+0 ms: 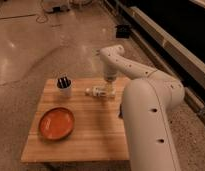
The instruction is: Place the bottle in the ceramic bowl
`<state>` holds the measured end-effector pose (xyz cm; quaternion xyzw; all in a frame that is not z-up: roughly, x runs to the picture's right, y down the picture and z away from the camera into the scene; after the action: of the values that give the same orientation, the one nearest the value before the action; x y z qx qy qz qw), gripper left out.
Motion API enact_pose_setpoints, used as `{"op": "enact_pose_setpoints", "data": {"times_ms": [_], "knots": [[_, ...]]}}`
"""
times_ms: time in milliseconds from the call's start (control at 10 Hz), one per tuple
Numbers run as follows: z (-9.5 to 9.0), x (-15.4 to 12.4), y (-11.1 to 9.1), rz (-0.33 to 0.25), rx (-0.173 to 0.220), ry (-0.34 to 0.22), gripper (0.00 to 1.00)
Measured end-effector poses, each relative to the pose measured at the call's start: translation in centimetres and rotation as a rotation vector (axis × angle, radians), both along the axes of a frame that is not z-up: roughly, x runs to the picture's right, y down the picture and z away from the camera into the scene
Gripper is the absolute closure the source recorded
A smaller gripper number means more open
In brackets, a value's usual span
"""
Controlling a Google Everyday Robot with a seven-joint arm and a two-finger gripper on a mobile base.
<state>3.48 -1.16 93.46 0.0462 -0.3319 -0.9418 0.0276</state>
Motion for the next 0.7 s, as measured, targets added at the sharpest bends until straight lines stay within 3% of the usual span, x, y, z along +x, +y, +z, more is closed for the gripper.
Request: {"op": "enact_pose_setpoints", "data": {"times_ms": [400, 700], "knots": [[3.4, -2.3, 2.5, -0.005, -0.006, -0.061, 0.20], [4.9, -3.2, 3.5, -0.007, -0.020, -0.082, 0.20]]}}
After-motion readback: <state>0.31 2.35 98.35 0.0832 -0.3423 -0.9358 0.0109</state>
